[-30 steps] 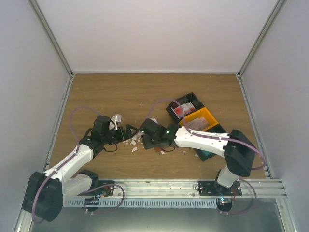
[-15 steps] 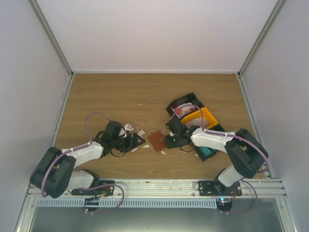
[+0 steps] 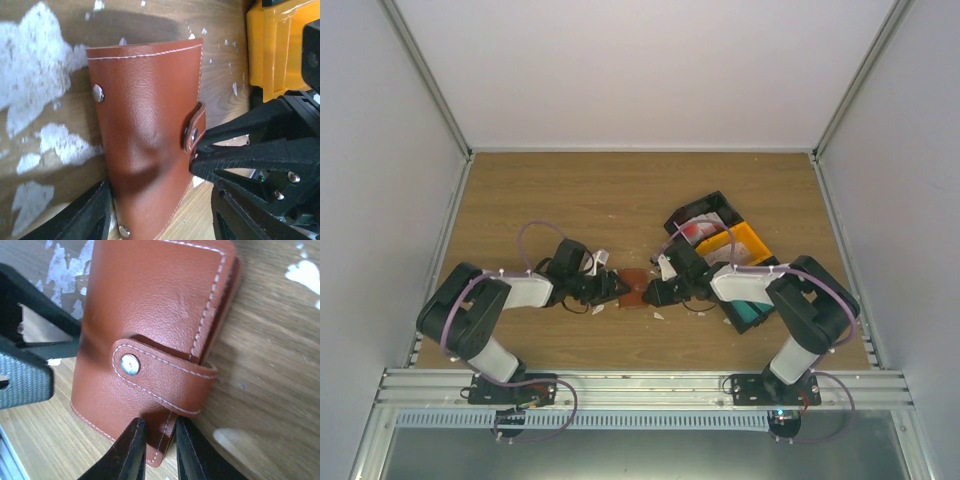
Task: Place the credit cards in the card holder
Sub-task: Open the card holder at the center of the board.
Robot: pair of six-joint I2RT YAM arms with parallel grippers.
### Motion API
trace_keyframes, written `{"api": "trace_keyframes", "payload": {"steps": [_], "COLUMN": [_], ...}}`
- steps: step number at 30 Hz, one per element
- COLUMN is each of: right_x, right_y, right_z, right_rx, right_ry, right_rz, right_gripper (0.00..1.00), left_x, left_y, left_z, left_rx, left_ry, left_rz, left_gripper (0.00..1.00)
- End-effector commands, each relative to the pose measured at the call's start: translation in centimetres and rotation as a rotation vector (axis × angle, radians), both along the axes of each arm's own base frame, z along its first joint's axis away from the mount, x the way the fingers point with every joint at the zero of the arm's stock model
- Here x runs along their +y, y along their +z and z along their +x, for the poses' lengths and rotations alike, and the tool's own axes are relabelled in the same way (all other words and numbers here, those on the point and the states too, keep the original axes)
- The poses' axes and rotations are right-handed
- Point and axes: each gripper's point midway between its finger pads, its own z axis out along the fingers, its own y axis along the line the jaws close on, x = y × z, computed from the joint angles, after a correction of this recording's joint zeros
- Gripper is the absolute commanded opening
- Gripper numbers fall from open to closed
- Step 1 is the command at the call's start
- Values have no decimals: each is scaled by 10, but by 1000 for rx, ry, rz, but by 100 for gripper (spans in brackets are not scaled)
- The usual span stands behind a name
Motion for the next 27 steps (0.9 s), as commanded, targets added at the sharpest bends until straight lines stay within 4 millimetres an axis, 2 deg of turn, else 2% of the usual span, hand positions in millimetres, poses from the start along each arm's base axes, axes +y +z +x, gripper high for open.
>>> {"api": "trace_keyframes", "payload": {"steps": [1, 6, 13, 19, 23, 27], "right_x": [-1, 2, 12, 9, -2, -2], "right_y": [-21, -24, -17, -11, 3, 31], "right_z": [-6, 1, 8, 17, 31, 43], "right_rx": [49, 44, 26, -2, -65, -142], "right_ry": [41, 74, 118, 79, -8, -83], "right_rz": [-4, 22, 69, 41, -25, -53], "right_gripper": [19, 18, 19, 24, 30, 51], "left_x": [8, 2, -14, -11, -10, -10], "left_y": [-18, -17, 8, 12, 19, 29], "left_z": [1, 2, -5, -3, -1, -1], "left_rx": [-9, 18, 30, 6, -24, -56], "left_ry": [-55, -90, -140, -126, -136, -155], "left_rz": [49, 7, -150, -125, -108, -107], "left_gripper": [56, 48, 45, 21, 2, 0]}}
